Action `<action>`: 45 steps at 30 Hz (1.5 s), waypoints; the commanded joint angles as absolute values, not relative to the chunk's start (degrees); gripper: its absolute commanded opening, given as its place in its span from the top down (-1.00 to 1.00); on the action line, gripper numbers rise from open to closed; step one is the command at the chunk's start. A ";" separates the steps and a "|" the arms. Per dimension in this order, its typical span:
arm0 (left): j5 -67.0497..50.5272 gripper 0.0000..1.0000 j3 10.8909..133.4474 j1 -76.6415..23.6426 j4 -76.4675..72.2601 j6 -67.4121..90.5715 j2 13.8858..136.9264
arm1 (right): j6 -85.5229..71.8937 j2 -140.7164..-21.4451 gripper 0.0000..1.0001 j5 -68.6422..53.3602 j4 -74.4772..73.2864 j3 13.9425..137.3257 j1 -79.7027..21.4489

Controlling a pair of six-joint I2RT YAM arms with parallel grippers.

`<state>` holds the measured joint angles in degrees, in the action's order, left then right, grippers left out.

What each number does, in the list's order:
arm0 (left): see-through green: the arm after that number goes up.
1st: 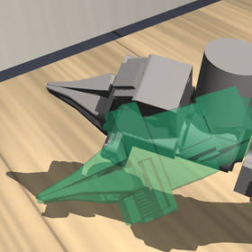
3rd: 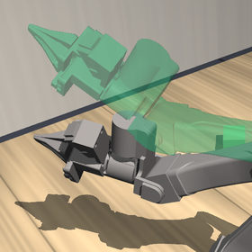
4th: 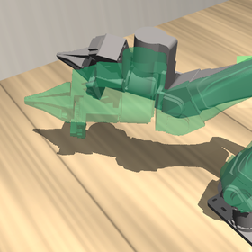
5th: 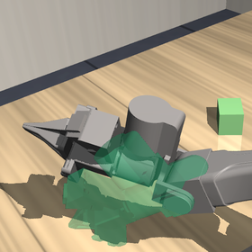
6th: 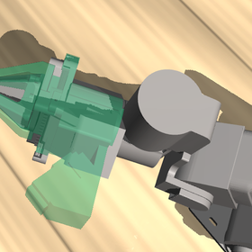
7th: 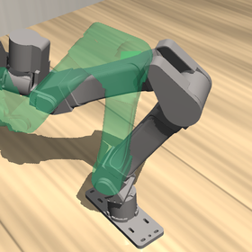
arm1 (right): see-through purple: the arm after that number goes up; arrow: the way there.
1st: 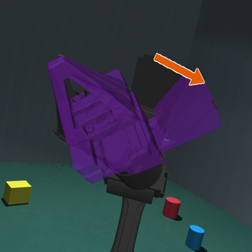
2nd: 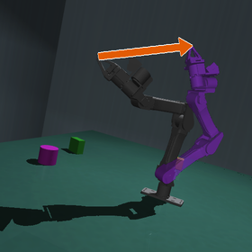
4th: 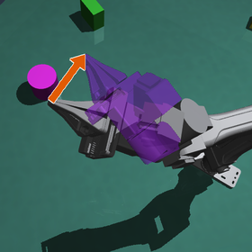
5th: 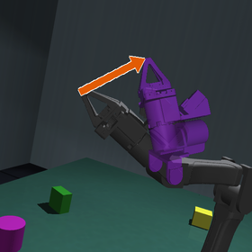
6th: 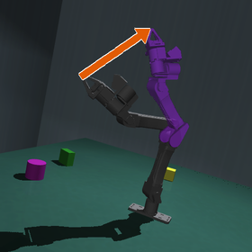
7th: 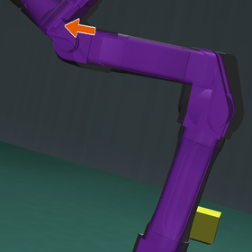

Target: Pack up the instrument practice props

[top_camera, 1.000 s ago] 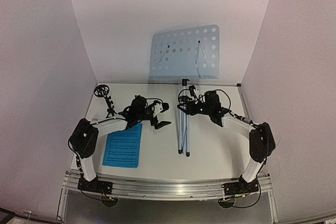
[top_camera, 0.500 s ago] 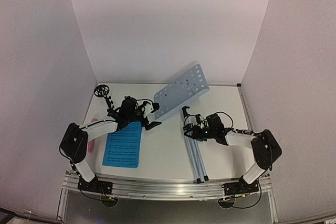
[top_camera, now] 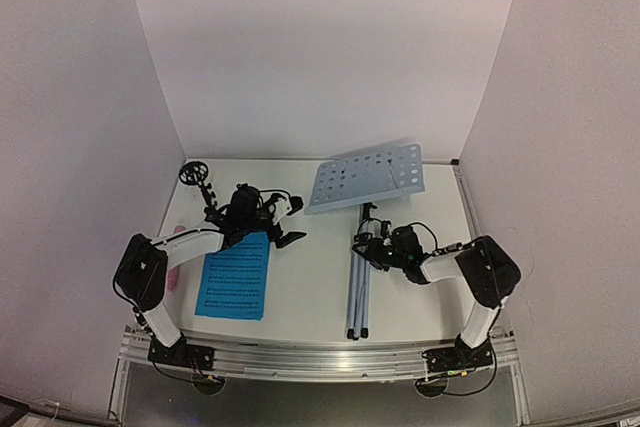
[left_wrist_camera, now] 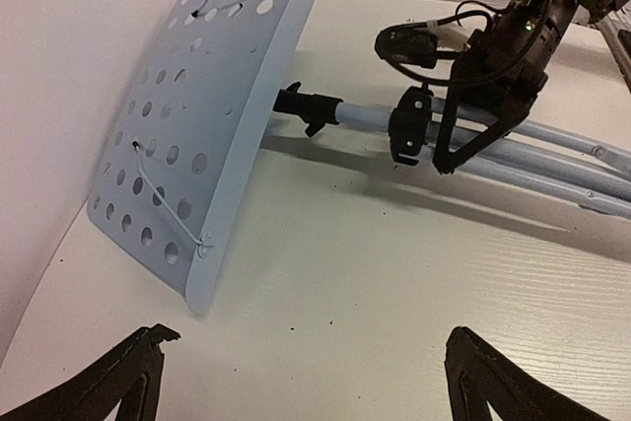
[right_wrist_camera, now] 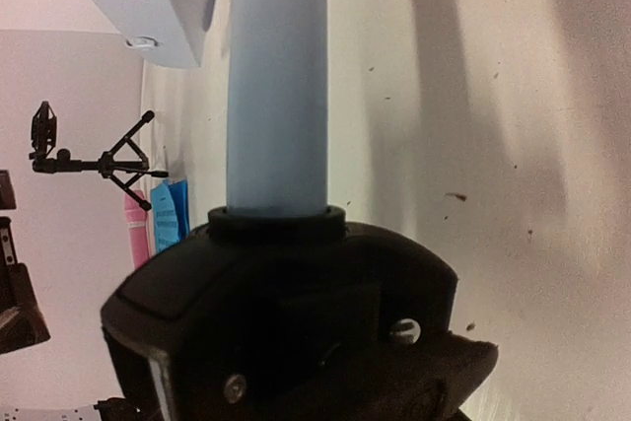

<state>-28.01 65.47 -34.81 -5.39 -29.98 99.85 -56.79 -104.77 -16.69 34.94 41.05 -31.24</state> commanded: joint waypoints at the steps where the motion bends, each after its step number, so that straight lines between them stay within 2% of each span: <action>1: -26.90 -0.99 65.03 -34.34 -5.11 -29.57 96.56 | -60.26 -110.14 1.00 -20.59 51.90 47.92 -30.60; 14: -26.86 -0.99 63.73 -33.03 -5.55 -28.31 94.86 | -63.01 -115.19 0.98 -27.90 49.45 46.29 -27.53; 18: -26.81 -0.99 64.22 -32.73 -5.50 -27.81 95.10 | -63.80 -114.55 0.80 -26.56 47.06 45.94 -27.40; 22: -26.98 -0.99 64.10 -32.60 -5.44 -27.51 95.02 | -61.38 -111.90 0.62 -23.99 38.13 46.61 -27.28; 26: -27.01 -0.99 63.79 -32.55 -5.59 -27.30 94.90 | -58.36 -109.74 0.32 -22.92 31.19 48.31 -27.28; 31: -26.98 -0.99 63.64 -32.52 -5.61 -27.08 94.77 | -52.04 -106.43 0.12 -18.58 15.38 52.73 -27.30; 41: -27.13 -0.99 63.48 -32.43 -6.07 -26.63 94.65 | -45.83 -105.72 -0.26 -14.59 3.18 58.19 -27.25; 45: -27.21 -0.99 63.35 -32.34 -6.22 -26.47 94.49 | -42.83 -105.74 -0.31 -12.62 -2.19 60.99 -27.27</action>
